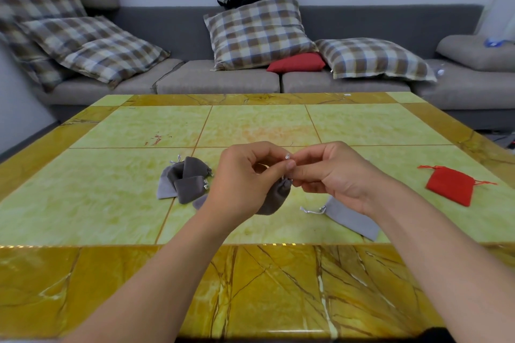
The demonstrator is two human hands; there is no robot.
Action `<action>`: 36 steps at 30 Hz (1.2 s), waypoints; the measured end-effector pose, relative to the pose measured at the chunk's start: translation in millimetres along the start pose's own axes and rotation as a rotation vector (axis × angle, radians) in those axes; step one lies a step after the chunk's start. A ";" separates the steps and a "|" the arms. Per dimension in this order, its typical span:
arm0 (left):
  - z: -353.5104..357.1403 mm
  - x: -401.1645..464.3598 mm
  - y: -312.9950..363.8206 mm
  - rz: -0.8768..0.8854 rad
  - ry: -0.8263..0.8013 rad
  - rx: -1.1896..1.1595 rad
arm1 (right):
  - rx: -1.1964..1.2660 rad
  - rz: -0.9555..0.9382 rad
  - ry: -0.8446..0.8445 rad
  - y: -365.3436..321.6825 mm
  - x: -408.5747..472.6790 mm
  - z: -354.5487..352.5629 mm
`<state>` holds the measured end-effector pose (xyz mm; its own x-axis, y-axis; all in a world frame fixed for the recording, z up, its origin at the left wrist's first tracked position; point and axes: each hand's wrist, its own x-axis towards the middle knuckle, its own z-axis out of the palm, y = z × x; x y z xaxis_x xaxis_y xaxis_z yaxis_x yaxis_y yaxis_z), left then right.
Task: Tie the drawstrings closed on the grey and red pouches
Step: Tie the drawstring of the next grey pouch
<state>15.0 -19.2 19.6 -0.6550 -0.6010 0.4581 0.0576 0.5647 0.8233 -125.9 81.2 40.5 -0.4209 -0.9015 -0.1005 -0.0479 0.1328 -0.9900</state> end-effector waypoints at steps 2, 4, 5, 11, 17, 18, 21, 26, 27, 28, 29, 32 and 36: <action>-0.1 0.4 -0.3 -0.014 -0.011 0.003 | -0.051 -0.020 -0.043 1.4 0.7 0.0; 0.1 0.9 0.3 -0.013 -0.018 0.000 | -0.084 -0.034 -0.067 2.0 0.8 0.2; 0.5 1.0 0.3 -0.013 -0.016 -0.011 | -0.092 -0.039 -0.073 1.7 0.5 0.1; 2.0 2.5 2.9 -0.085 -0.007 -0.148 | 0.023 -0.002 -0.082 -7.3 -3.3 -13.2; -1.9 4.9 7.5 -0.289 0.067 -0.398 | 0.105 -0.006 -0.075 -7.8 -3.2 -26.0; -3.7 7.6 7.4 -0.368 0.111 -0.525 | 0.095 -0.022 -0.056 -7.5 -2.3 -28.5; -4.3 12.5 8.3 -0.559 0.205 -0.878 | 0.061 -0.068 -0.027 -7.2 0.0 -30.3; -1.1 13.3 12.8 -0.605 0.151 -1.075 | 0.518 -0.008 -0.136 -8.9 2.7 -8.4; -0.5 13.1 15.3 -0.612 0.132 -1.099 | 0.637 0.013 -0.162 -10.4 2.7 -3.5; 0.5 13.2 16.2 -0.620 0.121 -1.103 | 0.728 0.026 -0.180 -11.7 3.0 0.3; 1.9 13.1 16.2 -0.626 0.111 -1.092 | 0.794 0.027 -0.191 -13.2 3.0 3.1; 3.4 10.5 16.1 -0.619 0.069 -1.096 | 0.821 0.014 -0.170 -13.0 5.1 7.4; 0.6 14.1 16.2 -0.553 0.154 -0.945 | 0.672 0.023 -0.029 -12.8 8.0 6.5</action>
<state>6.2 -18.2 39.2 -0.6706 -0.7386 -0.0694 0.3812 -0.4233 0.8219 -122.7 69.5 51.8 -0.3905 -0.9133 -0.1154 0.5389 -0.1251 -0.8330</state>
